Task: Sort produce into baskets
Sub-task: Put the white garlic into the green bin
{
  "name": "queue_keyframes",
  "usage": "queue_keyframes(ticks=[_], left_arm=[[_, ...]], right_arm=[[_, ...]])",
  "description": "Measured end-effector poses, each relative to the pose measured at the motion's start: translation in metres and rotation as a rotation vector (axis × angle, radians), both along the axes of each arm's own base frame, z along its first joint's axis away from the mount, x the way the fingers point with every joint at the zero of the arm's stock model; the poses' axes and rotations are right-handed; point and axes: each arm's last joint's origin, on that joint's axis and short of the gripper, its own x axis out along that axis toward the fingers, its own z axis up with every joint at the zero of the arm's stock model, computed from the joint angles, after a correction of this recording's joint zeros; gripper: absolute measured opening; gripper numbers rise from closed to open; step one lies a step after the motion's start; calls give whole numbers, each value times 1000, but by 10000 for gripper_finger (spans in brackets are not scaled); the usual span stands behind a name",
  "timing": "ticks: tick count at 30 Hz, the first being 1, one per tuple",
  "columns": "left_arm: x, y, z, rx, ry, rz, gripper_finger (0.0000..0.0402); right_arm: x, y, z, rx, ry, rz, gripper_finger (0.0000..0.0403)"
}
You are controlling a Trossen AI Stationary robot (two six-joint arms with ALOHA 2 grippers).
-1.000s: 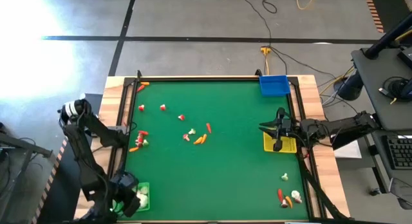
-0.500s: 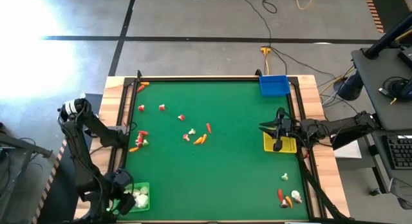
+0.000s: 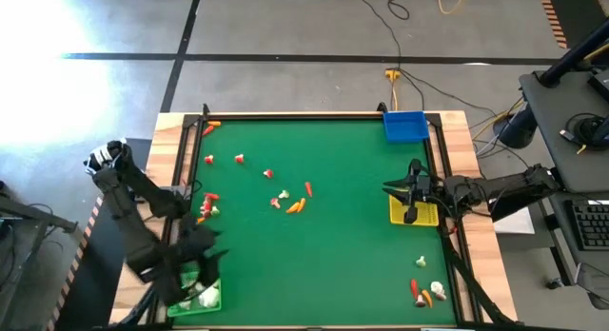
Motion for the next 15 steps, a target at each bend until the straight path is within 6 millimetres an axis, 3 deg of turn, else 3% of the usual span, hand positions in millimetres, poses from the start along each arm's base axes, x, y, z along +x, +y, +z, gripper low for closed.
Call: queue_keyframes(ticks=[7,12,15], left_arm=[[89,34,-16,121,-35,-287,233],[153,64,-19,78,-301,-615,233],[182,86,-24,107,-424,-678,233]], right_arm=[[0,0,0,0,0,0,68],[0,0,0,0,-1,0,68],[0,0,0,0,0,0,68]])
